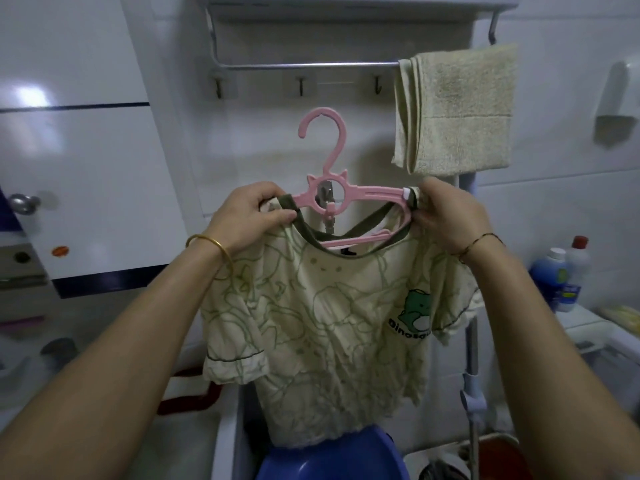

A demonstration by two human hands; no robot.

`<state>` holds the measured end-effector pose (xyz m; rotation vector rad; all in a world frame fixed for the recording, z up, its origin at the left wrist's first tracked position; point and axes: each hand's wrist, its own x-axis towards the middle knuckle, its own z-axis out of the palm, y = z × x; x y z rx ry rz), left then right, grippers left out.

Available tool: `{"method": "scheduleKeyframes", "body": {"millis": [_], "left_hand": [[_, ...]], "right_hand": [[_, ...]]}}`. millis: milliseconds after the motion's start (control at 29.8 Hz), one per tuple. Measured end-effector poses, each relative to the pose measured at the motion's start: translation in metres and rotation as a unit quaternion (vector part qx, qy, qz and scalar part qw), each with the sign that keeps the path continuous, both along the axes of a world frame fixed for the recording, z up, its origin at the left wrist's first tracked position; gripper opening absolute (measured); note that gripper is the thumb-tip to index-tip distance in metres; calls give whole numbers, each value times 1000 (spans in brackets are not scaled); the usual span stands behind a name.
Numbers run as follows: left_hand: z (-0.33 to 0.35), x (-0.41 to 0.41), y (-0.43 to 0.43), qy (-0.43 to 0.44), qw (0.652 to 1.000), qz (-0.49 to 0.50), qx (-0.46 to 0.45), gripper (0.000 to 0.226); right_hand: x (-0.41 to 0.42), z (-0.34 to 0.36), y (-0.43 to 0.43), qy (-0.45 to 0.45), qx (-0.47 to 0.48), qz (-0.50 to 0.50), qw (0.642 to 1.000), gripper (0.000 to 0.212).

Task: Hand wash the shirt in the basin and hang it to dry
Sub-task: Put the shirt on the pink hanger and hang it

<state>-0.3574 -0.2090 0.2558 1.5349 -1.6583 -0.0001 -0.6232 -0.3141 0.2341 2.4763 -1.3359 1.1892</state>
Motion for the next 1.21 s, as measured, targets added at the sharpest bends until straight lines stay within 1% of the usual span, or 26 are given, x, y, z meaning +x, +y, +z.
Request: {"method": "scheduleKeyframes", "body": {"millis": [34, 134, 235, 336, 436, 570, 705, 772, 839, 906, 973, 1040, 1107, 1208], "left_hand": [[3, -1, 0, 2, 1000, 1, -3, 11], [21, -4, -3, 8, 1000, 4, -13, 14], [49, -1, -16, -25, 998, 49, -35, 23], [77, 6, -34, -75, 990, 119, -29, 33], [94, 9, -50, -104, 984, 148, -6, 38], [101, 13, -61, -110, 984, 141, 24, 38], [88, 16, -60, -124, 983, 121, 53, 34], [77, 18, -61, -106, 986, 112, 63, 32], [70, 19, -64, -94, 988, 106, 56, 32], [67, 20, -65, -89, 990, 99, 42, 32], [62, 24, -65, -62, 994, 90, 20, 35], [54, 32, -63, -29, 996, 88, -10, 35], [47, 39, -63, -9, 996, 76, -34, 29], [43, 42, -62, 53, 997, 37, -48, 21]], "right_hand": [[2, 5, 1, -1, -8, 0, 1000, 17], [8, 22, 3, -56, -41, -15, 997, 10], [13, 49, -3, -92, -37, -24, 995, 10], [19, 79, -11, -84, -3, -46, 995, 15], [27, 103, -20, -69, 35, -58, 995, 21], [33, 117, -30, -48, 73, -57, 995, 19], [33, 106, -34, -37, 91, -38, 994, 22], [33, 98, -35, -38, 98, -28, 994, 21], [32, 92, -35, -44, 82, -27, 995, 21], [31, 87, -37, -40, 54, -34, 997, 18], [28, 79, -39, -38, 9, -37, 999, 12], [24, 67, -43, -56, -35, -18, 998, 17], [21, 59, -45, -77, -60, 15, 995, 24], [19, 57, -48, -58, -80, 35, 994, 28]]}}
